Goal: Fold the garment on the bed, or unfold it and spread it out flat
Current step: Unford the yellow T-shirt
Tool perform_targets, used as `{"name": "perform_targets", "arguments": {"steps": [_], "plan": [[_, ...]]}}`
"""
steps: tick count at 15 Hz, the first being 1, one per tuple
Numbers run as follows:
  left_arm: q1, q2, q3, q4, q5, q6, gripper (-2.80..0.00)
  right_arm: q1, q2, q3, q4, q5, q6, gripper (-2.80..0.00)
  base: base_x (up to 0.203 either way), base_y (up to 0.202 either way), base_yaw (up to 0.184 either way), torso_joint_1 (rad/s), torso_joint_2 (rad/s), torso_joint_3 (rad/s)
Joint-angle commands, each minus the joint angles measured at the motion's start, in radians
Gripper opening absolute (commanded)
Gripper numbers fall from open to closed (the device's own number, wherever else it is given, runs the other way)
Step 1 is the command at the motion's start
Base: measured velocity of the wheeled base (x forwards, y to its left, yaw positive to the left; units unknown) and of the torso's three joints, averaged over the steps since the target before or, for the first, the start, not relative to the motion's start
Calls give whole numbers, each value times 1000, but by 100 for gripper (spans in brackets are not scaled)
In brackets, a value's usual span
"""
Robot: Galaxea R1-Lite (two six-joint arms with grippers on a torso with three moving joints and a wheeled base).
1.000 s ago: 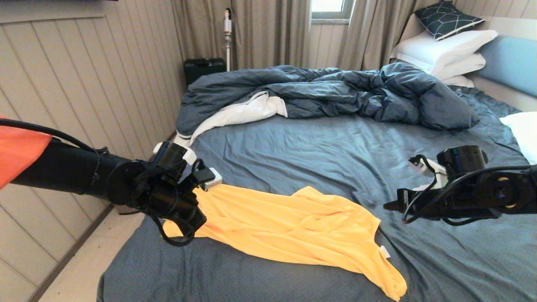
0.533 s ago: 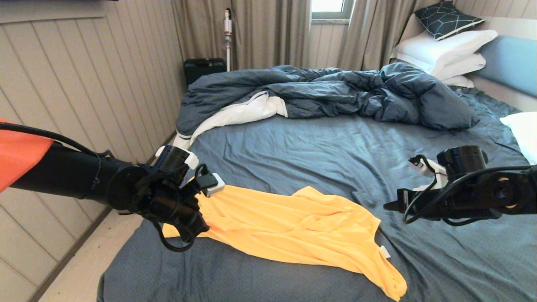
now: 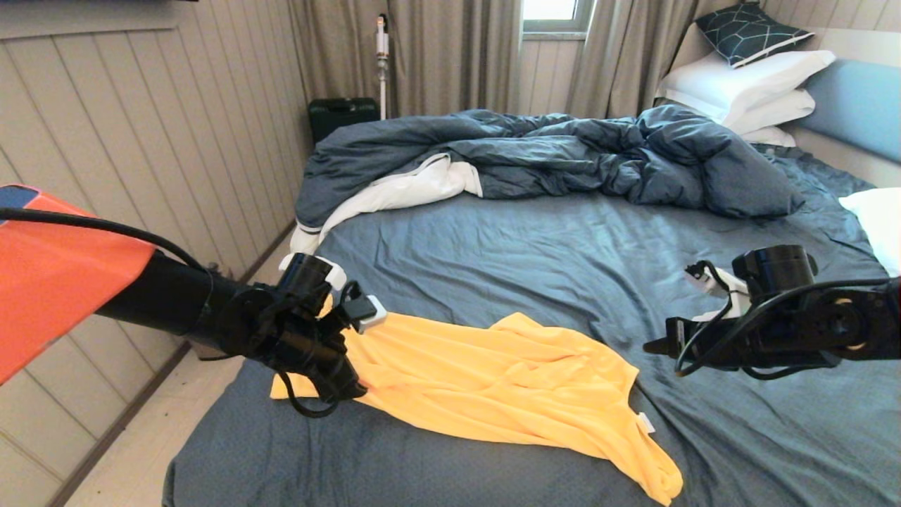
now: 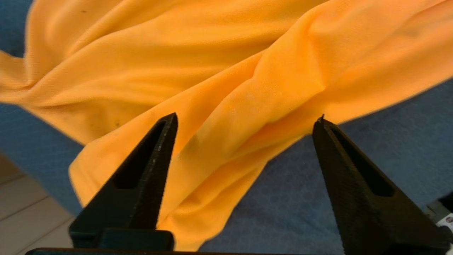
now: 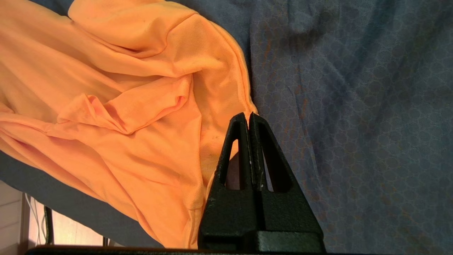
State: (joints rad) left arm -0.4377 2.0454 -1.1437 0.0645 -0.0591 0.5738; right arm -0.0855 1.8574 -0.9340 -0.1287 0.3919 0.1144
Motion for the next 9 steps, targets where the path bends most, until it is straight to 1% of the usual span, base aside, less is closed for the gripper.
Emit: {"name": "perform_targets", "arguments": {"steps": [1, 2, 3, 9], "plan": [[0, 33, -5, 0, -1, 3, 0, 1, 5, 0, -3, 2, 1, -280, 0, 0, 0, 0, 0, 0], [0, 33, -1, 0, -1, 4, 0, 1, 6, 0, -11, 2, 1, -280, 0, 0, 0, 0, 0, 0], [0, 33, 1, 0, -1, 4, -280, 1, 6, 1, -15, 2, 1, -280, 0, 0, 0, 0, 0, 0], [0, 8, 14, 0, -2, 1, -280, 1, 5, 3, -15, 4, 1, -280, 0, 0, 0, 0, 0, 0]]}}
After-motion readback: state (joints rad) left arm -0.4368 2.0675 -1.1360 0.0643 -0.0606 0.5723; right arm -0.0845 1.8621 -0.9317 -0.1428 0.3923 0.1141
